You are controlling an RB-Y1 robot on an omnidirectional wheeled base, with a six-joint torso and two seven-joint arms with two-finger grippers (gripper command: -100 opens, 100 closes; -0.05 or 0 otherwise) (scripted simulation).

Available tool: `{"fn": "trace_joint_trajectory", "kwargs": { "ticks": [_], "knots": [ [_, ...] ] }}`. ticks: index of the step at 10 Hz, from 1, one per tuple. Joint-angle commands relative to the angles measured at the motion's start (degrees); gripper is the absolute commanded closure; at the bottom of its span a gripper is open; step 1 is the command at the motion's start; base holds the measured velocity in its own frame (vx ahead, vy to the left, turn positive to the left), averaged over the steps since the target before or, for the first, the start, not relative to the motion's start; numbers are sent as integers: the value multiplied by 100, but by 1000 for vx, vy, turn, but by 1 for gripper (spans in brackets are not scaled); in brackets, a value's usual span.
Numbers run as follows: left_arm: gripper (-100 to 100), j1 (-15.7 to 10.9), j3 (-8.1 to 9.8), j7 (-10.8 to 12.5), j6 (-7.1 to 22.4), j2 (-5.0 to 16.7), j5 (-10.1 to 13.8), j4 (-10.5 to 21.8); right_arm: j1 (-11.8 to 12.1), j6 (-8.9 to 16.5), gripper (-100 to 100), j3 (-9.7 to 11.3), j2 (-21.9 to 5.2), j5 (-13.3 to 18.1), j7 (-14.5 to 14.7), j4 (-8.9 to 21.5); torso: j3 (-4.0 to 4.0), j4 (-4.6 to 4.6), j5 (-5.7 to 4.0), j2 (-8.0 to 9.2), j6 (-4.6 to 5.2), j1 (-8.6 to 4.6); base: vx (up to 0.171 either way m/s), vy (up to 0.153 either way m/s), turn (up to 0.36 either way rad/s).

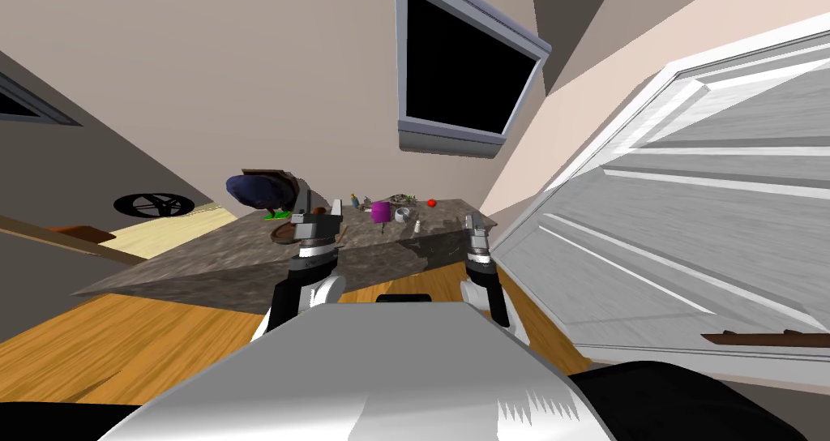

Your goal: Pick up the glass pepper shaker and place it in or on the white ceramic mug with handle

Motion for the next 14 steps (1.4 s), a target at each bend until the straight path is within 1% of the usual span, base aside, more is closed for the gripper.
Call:
{"fn": "trace_joint_trajectory", "kwargs": {
  "ticks": [1, 4, 5, 8, 9, 10, 12, 13, 14],
  "knots": [
    [0, 0, 0, 0, 0, 0, 0, 0, 0, 99, -100, -85, -134, 94, 249, 226, 0, 0, 0, 0, 0, 0, -12, 81, -28],
    [0, 0, 0, 0, 0, 0, 0, 0, -86, 334, -100, -301, -318, 293, 732, 693, -1, -1, 2, -2, 0, 12, 6, 105, -30],
    [0, 0, 0, 0, 0, 0, 0, 0, -86, 334, -100, -301, -318, 293, 732, 726, 0, 0, 4, 0, 0, 16, -7, 75, -12],
    [0, 0, 0, 0, 0, 0, 0, 0, -212, 597, -100, -528, -427, 548, 1255, 1294, 2, 1, 1, 2, 0, 6, -12, 90, -21],
    [0, 0, 0, 0, 0, 0, 0, 0, -266, 688, -100, -603, -450, 646, 1421, 1446, 3, 1, 3, 6, 0, 12, -38, 132, -26],
    [0, 0, 0, 0, 0, 0, 0, 0, -266, 688, -100, -603, -450, 646, 1458, 1493, 7, 3, 5, 12, 0, 22, -14, 98, -15],
    [0, 0, 0, 0, 0, 0, 0, 0, -391, 873, -100, -748, -478, 863, 1819, 1857, 1, 1, 2, 2, 0, 4, -5, 86, -16],
    [0, 0, 0, 0, 0, 0, 0, 0, -391, 873, -100, -748, -478, 863, 1830, 1898, 3, 1, 3, 6, 0, 9, -13, 78, -15],
    [0, 0, 0, 0, 0, 0, 0, 0, -464, 965, -100, -815, -485, 982, 2014, 2102, 3, 2, 2, 5, 0, 3, -4, 77, -8]
  ]
}}
